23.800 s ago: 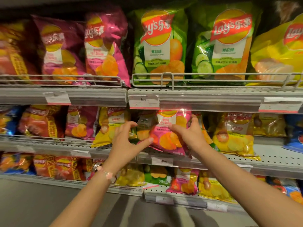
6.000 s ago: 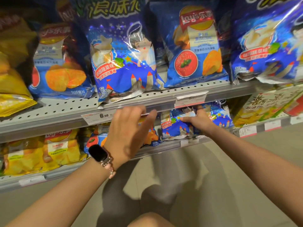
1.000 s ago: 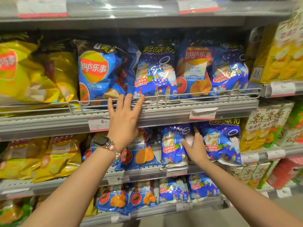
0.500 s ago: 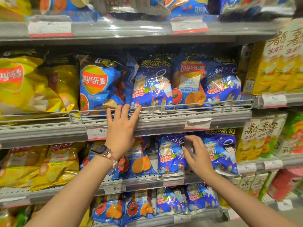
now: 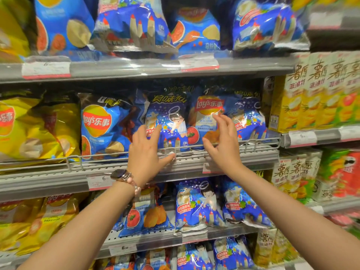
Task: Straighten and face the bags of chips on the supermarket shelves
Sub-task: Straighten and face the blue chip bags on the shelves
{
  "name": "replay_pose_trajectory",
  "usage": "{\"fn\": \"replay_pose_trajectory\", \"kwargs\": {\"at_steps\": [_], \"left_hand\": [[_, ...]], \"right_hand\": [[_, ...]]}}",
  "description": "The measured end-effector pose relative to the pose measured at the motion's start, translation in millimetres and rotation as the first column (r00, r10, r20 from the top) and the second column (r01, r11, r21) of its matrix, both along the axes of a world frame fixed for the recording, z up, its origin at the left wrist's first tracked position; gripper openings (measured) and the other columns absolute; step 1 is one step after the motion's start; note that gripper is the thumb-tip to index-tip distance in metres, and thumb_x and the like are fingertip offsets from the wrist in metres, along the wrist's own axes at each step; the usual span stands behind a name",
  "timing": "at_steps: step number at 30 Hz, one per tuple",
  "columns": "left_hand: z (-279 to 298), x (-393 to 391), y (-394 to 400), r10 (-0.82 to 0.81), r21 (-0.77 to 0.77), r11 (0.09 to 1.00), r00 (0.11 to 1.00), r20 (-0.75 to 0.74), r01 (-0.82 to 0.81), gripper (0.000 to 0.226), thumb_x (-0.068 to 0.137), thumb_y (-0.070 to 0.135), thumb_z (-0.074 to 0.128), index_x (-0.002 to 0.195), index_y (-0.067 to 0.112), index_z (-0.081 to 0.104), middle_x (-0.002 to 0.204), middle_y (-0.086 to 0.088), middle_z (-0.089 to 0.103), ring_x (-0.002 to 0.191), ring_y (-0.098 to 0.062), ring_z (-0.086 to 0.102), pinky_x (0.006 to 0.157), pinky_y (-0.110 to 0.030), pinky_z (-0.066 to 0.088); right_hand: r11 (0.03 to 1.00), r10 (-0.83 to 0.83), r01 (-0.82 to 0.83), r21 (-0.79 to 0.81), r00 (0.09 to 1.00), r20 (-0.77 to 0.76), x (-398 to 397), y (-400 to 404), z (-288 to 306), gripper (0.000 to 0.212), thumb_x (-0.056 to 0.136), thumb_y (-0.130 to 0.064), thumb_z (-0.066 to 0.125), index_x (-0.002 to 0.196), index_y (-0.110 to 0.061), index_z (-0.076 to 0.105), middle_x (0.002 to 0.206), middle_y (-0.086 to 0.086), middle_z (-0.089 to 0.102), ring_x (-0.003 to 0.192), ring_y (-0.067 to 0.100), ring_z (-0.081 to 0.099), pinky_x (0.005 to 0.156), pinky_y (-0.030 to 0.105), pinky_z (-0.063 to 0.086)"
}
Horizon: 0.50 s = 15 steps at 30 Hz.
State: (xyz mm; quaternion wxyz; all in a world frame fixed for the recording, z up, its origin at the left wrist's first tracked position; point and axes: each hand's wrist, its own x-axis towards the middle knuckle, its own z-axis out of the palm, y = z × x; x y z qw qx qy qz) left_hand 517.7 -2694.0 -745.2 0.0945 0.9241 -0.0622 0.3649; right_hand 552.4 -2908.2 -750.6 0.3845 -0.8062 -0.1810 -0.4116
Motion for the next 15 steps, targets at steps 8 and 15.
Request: {"fn": "replay_pose_trajectory", "kwargs": {"at_steps": [8,15], "left_hand": [[19.0,30.9,-4.2,-0.055,-0.327,0.945,0.990,-0.133,0.009,0.109,0.055,0.076,0.069,0.146,0.031,0.029,0.134,-0.017,0.031,0.122,-0.041,0.037,0.104,-0.044,0.035],[30.4,42.0,0.8,-0.085,-0.295,0.956,0.967,-0.242,0.010,0.118,0.056,0.067,0.078,0.151,0.033,0.017,0.135,-0.017,0.028,0.120,-0.042,0.043,0.104,-0.042,0.040]], "right_hand": [[0.997,-0.054,0.063,0.035,0.970,-0.235,32.5,-5.4,18.5,0.095,0.077,-0.033,0.075,0.150,-0.027,0.015,0.152,0.013,0.023,0.132,0.031,0.039,0.099,0.045,0.045],[0.997,-0.036,0.057,0.053,0.944,-0.327,37.6,-8.8,28.4,0.110,0.076,-0.038,0.077,0.152,-0.026,-0.002,0.125,0.009,0.058,0.104,0.030,0.061,0.081,0.048,0.054]]}}
